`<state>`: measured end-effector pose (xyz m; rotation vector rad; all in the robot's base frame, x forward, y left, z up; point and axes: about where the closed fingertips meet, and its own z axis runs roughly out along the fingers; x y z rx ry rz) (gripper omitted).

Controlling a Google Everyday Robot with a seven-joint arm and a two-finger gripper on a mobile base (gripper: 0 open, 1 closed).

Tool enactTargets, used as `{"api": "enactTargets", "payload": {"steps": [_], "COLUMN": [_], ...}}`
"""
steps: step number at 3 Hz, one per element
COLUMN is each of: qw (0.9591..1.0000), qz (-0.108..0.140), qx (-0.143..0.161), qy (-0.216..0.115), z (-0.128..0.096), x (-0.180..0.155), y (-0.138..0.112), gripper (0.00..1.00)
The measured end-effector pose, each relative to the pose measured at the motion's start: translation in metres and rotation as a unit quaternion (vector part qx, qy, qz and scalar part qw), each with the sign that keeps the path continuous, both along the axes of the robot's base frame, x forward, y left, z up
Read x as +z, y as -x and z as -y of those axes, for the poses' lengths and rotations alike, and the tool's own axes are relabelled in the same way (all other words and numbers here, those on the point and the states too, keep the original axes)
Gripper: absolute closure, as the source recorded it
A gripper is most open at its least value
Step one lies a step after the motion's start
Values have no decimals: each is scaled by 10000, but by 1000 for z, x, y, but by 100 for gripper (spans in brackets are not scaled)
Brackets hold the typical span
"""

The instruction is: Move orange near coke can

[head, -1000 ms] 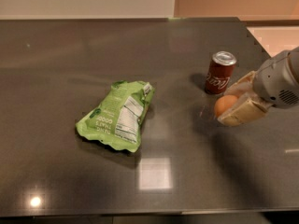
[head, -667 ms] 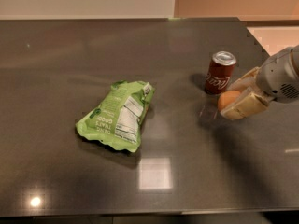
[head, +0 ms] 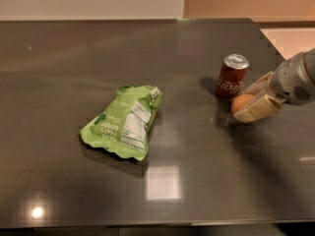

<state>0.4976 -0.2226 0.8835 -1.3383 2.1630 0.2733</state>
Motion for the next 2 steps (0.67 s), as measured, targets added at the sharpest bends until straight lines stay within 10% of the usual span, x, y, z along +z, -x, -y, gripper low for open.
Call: {"api": "enactTargets", "payload": {"steps": [2], "qw": [9999], "qz": [-81], "qx": [-69], "qy": [-104], "z": [12], "x": [-9], "y": [-26], "gripper": [82]}}
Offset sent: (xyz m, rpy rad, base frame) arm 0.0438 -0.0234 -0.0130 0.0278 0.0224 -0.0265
